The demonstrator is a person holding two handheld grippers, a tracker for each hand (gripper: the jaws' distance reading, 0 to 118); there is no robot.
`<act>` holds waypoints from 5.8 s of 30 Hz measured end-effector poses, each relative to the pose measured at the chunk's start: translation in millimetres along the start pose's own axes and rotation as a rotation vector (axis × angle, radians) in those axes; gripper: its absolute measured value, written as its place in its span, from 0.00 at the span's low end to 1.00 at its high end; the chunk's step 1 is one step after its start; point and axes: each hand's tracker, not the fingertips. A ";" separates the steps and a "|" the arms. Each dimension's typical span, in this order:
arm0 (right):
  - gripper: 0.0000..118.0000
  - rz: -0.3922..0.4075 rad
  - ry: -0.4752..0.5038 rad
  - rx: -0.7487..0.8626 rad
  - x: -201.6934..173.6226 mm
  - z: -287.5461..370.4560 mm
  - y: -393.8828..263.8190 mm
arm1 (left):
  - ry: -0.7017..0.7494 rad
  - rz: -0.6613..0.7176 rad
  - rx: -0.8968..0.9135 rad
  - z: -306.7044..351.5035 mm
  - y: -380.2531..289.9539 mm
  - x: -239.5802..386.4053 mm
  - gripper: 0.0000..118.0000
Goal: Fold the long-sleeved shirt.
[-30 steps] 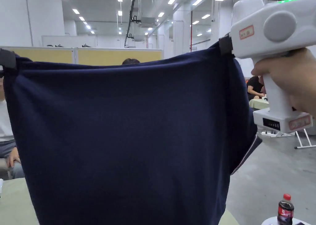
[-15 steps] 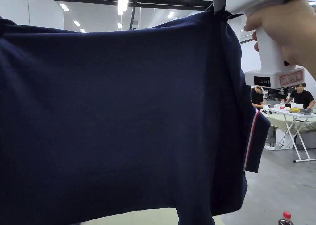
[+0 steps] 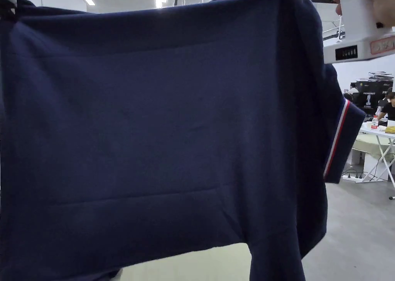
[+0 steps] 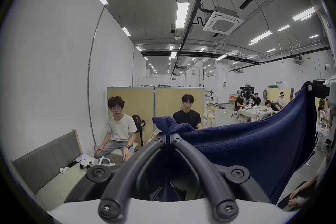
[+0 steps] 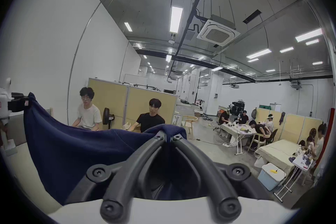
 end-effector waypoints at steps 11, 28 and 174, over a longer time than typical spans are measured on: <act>0.02 0.016 -0.033 0.059 -7.0 -93.8 34.4 | 0.026 -0.001 0.049 -89.5 21.9 -6.9 0.00; 0.02 -0.057 0.140 -0.109 -66.9 -160.3 -133.4 | 0.091 -0.033 -0.065 -155.3 -165.5 -20.1 0.00; 0.06 -0.137 0.285 -1.196 -202.1 223.3 -740.4 | -0.177 0.009 -0.762 237.3 -615.8 77.0 0.00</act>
